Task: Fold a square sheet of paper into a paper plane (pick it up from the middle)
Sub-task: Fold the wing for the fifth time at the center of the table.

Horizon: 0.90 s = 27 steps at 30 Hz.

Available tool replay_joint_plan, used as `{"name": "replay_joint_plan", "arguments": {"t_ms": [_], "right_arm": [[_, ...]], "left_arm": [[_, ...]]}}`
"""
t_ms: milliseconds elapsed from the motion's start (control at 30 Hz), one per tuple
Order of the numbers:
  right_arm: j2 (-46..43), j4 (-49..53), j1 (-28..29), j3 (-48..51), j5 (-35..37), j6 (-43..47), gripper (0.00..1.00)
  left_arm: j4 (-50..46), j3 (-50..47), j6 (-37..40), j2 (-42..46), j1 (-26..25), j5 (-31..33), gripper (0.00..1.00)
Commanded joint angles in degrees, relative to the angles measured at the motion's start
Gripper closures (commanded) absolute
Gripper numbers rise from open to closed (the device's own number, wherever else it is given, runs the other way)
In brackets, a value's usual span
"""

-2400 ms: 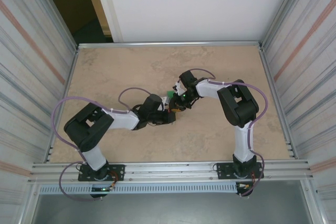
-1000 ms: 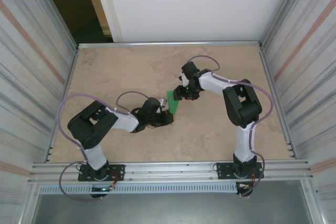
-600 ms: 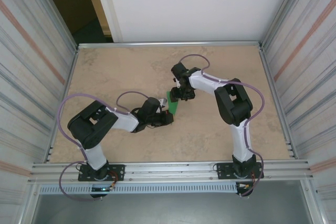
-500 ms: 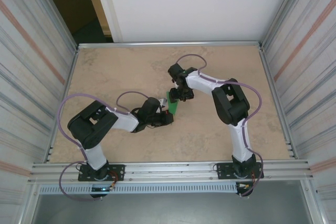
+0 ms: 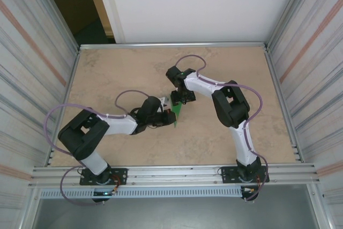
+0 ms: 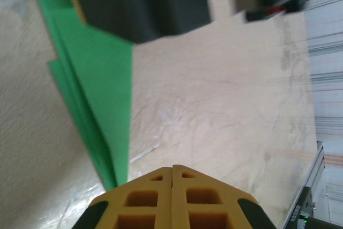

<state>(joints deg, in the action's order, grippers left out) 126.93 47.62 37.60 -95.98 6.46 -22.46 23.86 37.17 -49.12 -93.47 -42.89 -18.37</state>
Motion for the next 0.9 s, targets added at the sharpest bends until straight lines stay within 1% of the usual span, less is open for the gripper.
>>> {"name": "replay_joint_plan", "arguments": {"t_ms": [0, 67, 167, 367, 467, 567, 733, 800, 867], "right_arm": [[9.8, 3.4, -0.6, 6.3, 5.8, -2.1, 0.34], [9.8, 3.3, -0.6, 6.4, 5.3, -2.3, 0.34], [9.7, 3.1, -0.8, 6.5, 4.3, -2.6, 0.34], [9.3, 2.8, -1.0, 6.9, 3.1, -2.8, 0.34], [8.5, 2.7, -1.4, 6.9, 1.3, -3.0, 0.34], [4.2, 1.6, -2.9, 6.7, -4.9, -1.7, 0.32], [-10.7, -5.6, -9.2, 7.3, -20.3, 0.4, 0.31], [-15.7, -10.1, -10.9, 10.2, -26.3, 2.1, 0.31], [-19.4, -14.1, -12.0, 14.5, -32.6, 2.9, 0.34]], "left_arm": [[-1.4, 3.2, 1.5, -1.5, 0.8, -0.8, 0.97], [-1.0, 4.5, 0.7, -3.7, 0.8, -1.1, 1.00], [-1.9, 5.7, -0.1, -6.3, 0.7, -0.5, 1.00], [-6.8, 7.2, -1.0, -9.0, 0.8, 1.2, 1.00], [-9.3, 6.8, -2.2, -9.9, 0.8, 1.8, 1.00], [-10.4, 5.0, -4.2, -10.1, 0.8, 2.7, 1.00], [-9.4, 1.3, -6.0, -9.7, 0.8, 3.2, 1.00], [-8.9, 0.7, -6.2, -10.0, 0.8, 2.8, 1.00], [-8.4, 0.3, -6.2, -10.2, 0.8, 2.6, 1.00]]}}
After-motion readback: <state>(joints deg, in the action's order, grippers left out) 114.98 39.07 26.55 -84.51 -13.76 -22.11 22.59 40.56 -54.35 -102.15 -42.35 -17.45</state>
